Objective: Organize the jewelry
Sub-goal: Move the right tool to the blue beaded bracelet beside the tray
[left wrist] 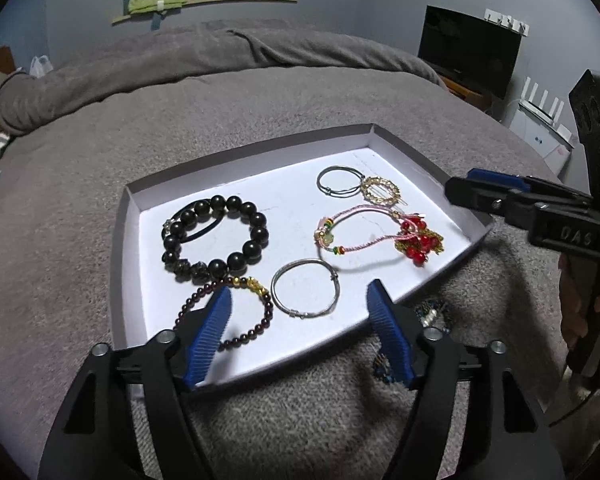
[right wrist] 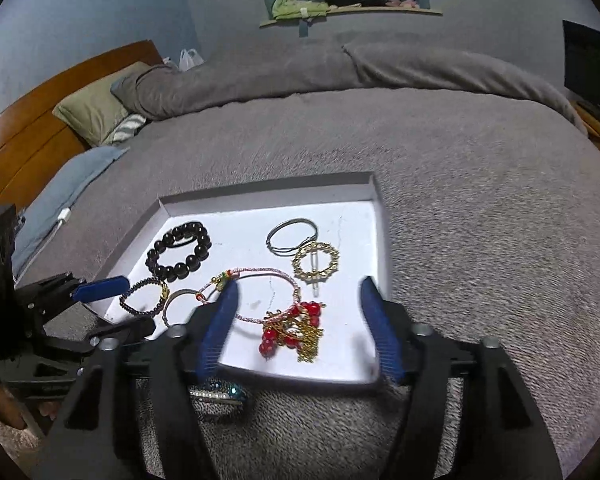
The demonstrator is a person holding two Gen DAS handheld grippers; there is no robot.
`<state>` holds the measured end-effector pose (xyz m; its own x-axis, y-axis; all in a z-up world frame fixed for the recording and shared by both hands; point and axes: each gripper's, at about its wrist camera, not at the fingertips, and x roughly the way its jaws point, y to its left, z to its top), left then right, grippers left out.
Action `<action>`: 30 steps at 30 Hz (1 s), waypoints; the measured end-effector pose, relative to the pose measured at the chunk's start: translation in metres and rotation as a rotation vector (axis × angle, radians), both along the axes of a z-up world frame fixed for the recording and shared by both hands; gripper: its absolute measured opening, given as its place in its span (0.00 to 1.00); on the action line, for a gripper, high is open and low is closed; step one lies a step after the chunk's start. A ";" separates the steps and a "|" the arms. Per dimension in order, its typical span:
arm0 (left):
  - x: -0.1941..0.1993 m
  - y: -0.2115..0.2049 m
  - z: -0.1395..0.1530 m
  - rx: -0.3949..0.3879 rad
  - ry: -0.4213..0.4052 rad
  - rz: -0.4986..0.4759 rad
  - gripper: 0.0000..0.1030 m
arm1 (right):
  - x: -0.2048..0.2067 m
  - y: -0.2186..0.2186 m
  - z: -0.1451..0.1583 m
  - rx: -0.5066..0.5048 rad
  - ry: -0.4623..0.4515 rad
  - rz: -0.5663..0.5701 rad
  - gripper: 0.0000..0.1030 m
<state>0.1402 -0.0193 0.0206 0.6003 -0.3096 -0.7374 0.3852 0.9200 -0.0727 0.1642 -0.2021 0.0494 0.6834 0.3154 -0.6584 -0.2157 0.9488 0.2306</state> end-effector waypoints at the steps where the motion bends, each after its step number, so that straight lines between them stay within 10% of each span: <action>1: -0.002 0.000 0.001 0.003 -0.003 0.001 0.72 | -0.004 -0.004 0.002 0.009 -0.006 -0.006 0.73; 10: -0.016 0.002 0.008 0.026 -0.025 0.014 0.77 | -0.029 -0.021 0.022 0.009 -0.068 -0.051 0.95; 30: -0.031 0.023 0.019 0.045 -0.048 0.135 0.90 | -0.066 -0.028 0.025 0.009 -0.059 -0.061 0.95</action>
<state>0.1092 0.0037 0.0399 0.6694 -0.1910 -0.7179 0.2596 0.9656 -0.0149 0.0982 -0.2301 0.0748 0.7393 0.2779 -0.6134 -0.1712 0.9585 0.2280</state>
